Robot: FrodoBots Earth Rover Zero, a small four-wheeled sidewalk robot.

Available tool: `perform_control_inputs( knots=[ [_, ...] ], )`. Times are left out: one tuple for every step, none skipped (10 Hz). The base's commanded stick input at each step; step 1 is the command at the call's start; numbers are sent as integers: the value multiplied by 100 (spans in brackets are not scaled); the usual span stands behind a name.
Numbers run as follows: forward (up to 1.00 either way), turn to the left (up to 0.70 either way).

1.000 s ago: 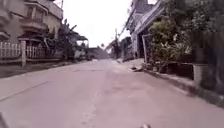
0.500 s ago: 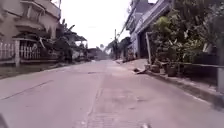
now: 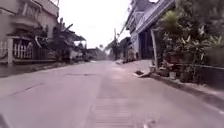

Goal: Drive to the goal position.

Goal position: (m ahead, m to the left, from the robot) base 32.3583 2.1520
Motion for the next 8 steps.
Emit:
perform_control_inputs(
  knots=[
    [100,2],
    [100,2],
    [100,2],
    [100,2],
    [100,2],
    [100,2],
    [100,2],
    [100,2]
  ],
)
